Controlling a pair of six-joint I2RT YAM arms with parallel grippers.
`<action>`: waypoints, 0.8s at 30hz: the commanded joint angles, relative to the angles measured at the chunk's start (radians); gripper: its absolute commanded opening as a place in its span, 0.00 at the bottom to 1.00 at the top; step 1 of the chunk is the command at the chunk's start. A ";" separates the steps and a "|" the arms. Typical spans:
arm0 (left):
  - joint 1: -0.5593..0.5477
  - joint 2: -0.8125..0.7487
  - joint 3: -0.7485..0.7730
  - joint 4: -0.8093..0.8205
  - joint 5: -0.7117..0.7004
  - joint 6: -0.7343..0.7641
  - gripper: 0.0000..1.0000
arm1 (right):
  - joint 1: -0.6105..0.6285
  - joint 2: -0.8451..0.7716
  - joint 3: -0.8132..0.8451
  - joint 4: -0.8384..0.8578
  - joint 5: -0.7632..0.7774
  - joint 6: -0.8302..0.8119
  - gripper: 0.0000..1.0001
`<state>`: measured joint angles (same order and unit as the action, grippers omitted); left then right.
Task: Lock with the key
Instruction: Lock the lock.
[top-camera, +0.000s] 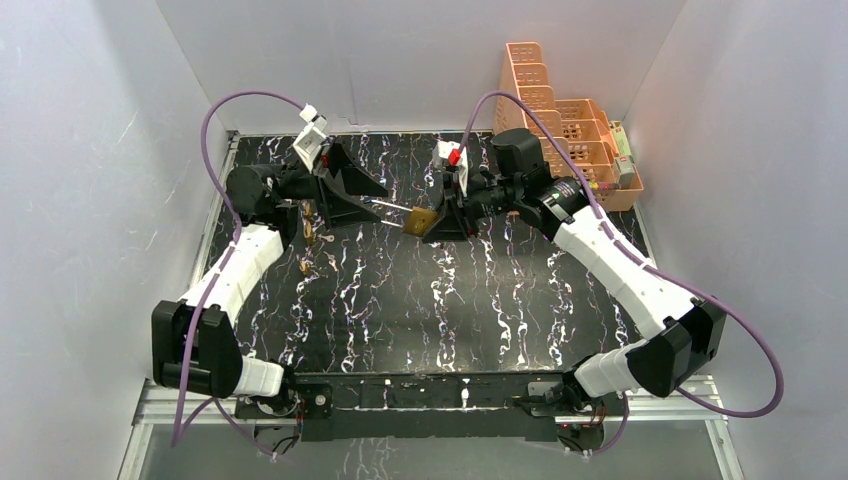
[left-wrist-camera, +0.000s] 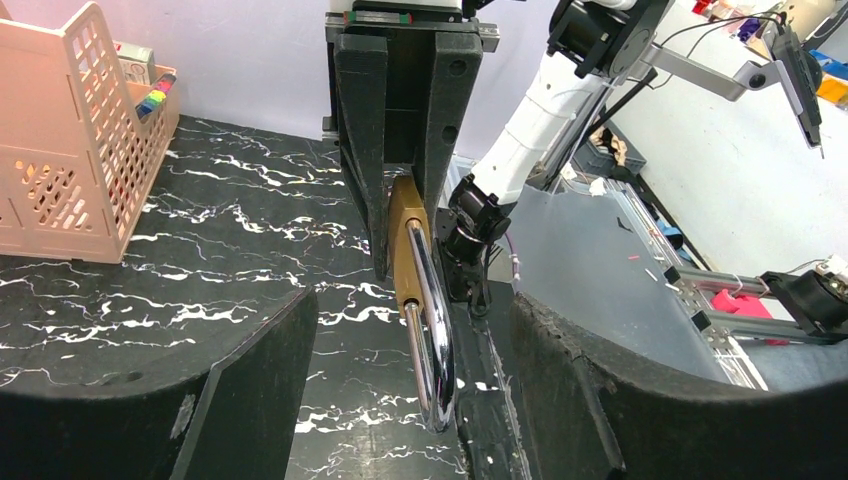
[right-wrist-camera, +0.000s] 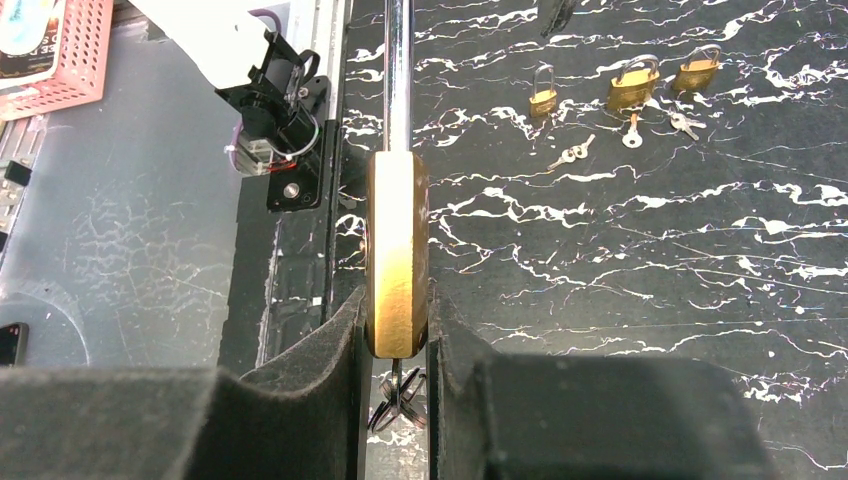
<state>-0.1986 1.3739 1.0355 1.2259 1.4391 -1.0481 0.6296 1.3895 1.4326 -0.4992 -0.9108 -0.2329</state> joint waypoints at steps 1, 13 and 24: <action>-0.008 0.006 0.031 0.034 -0.019 0.007 0.68 | -0.001 -0.015 0.062 0.074 -0.033 -0.002 0.00; -0.042 0.045 0.049 0.034 -0.024 0.013 0.49 | -0.001 0.004 0.064 0.074 -0.040 -0.004 0.00; -0.055 -0.028 -0.015 0.011 -0.222 0.169 0.00 | -0.001 -0.062 0.051 0.163 0.048 0.033 0.50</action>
<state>-0.2462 1.4120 1.0328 1.2102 1.3651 -0.9600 0.6220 1.4105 1.4513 -0.5011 -0.8757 -0.2291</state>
